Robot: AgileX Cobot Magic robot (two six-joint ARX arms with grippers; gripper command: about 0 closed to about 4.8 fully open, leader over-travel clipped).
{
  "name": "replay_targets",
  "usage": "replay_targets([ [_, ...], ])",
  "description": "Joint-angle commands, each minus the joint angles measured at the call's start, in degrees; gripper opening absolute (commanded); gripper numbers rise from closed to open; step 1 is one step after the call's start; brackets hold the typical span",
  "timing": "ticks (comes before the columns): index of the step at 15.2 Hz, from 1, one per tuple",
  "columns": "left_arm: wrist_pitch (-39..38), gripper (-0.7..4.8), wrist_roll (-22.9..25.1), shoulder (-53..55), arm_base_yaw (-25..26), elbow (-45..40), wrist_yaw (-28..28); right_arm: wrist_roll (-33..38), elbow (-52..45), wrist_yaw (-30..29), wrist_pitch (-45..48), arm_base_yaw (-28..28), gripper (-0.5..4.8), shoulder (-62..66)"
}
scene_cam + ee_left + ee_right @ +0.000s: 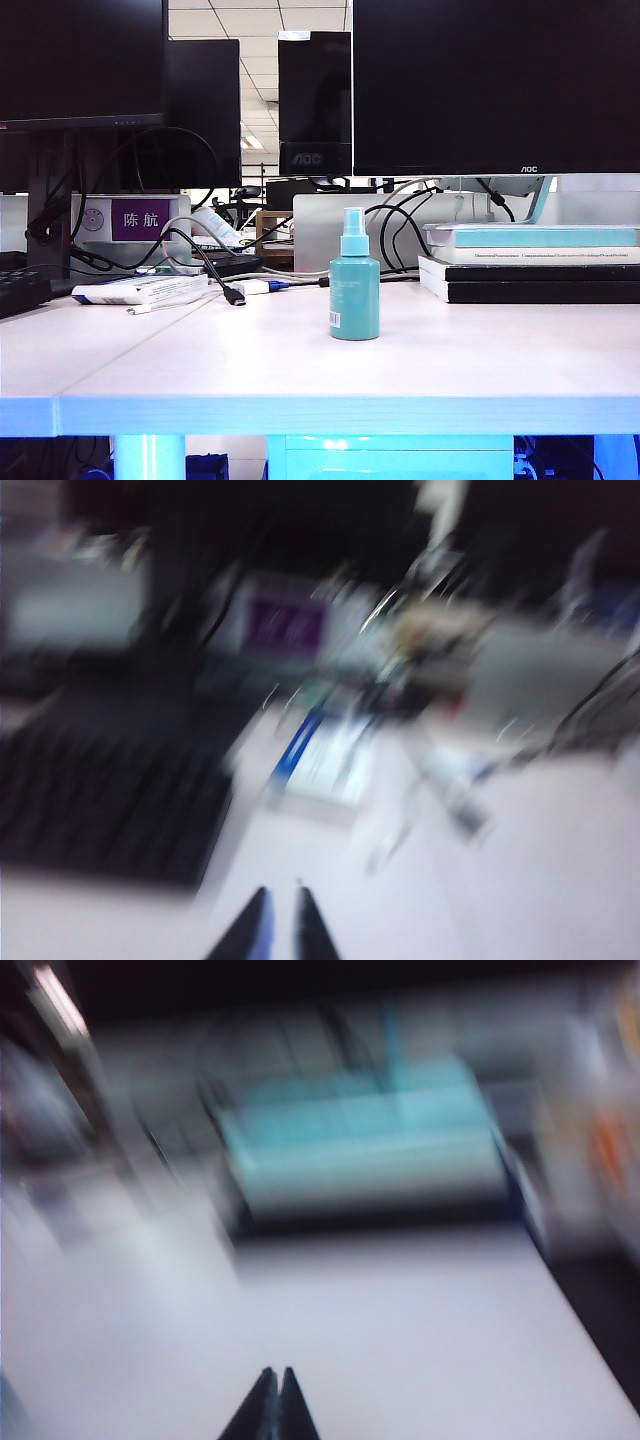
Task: Pick up the sprayer with the left hand and remove the lid with the right hand then place it on the table.
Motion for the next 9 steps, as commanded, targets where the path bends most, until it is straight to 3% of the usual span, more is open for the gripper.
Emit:
replay_targets([
  [1,2.4,1.10,-0.9,0.9,0.0,5.7,-0.3,5.2,0.4,-1.9,16.9,1.0,0.36,0.0],
  [3,2.5,1.72,0.2,4.1,0.0,10.4,-0.2,5.2,2.9,-1.9,15.1,1.1,0.53,0.0],
  [4,2.6,2.52,0.2,8.0,0.0,13.7,0.4,5.2,4.6,-1.9,13.8,1.1,0.80,1.1],
  [5,3.8,4.10,0.3,16.1,0.0,18.8,4.0,5.3,7.1,-1.9,14.8,1.0,1.58,5.5],
  [6,5.2,4.13,0.4,21.5,0.0,21.4,7.1,5.5,8.8,-1.9,15.0,1.0,2.33,9.0],
  [8,5.9,4.15,4.5,33.9,0.0,27.7,16.1,5.5,13.8,-2.9,15.0,1.0,2.78,18.2],
  [9,6.0,4.59,6.6,39.5,0.0,30.0,19.9,5.5,16.3,-5.5,15.0,1.0,2.89,22.2],
])
